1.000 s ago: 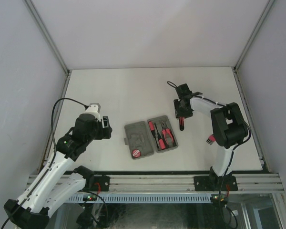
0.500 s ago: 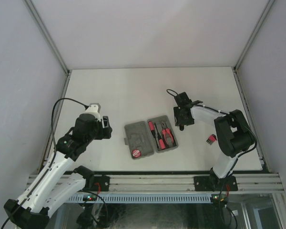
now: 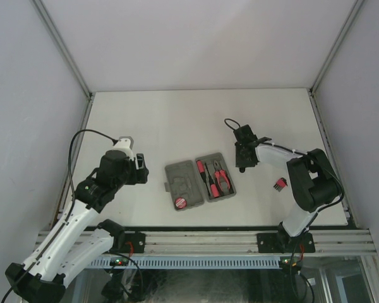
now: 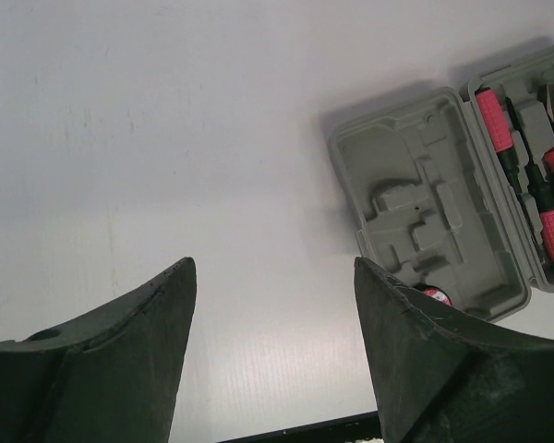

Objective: Sort the tools into containers
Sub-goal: Pick up the utility knife at the center of the board.

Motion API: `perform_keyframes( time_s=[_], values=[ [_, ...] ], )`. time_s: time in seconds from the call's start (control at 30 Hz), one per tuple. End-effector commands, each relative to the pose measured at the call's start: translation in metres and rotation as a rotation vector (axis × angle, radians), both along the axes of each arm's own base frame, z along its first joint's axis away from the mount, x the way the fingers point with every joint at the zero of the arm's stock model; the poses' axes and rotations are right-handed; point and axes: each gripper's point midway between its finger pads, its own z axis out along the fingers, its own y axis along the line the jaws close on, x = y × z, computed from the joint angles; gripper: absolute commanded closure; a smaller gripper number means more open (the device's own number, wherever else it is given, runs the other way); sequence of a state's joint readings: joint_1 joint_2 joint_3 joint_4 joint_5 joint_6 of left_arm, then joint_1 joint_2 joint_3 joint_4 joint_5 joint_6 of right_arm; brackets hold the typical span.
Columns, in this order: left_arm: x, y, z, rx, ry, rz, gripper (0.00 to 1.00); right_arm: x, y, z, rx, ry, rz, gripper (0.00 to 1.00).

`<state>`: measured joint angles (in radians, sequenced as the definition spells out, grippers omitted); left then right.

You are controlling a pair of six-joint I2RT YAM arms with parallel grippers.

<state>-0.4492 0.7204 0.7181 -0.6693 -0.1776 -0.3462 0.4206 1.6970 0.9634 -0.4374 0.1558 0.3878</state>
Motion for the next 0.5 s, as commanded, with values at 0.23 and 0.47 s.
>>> perform_keyframes(
  time_s=[0.23,0.47],
  values=[
    [0.008,0.0,0.021,-0.01,-0.06,0.01,0.27,0.0,-0.009,0.035,-0.074,-0.164,-0.046,0.91],
    [0.009,0.003,0.024,-0.014,-0.073,0.028,0.26,-0.012,-0.004,0.086,-0.048,-0.318,-0.033,1.0]
  ],
)
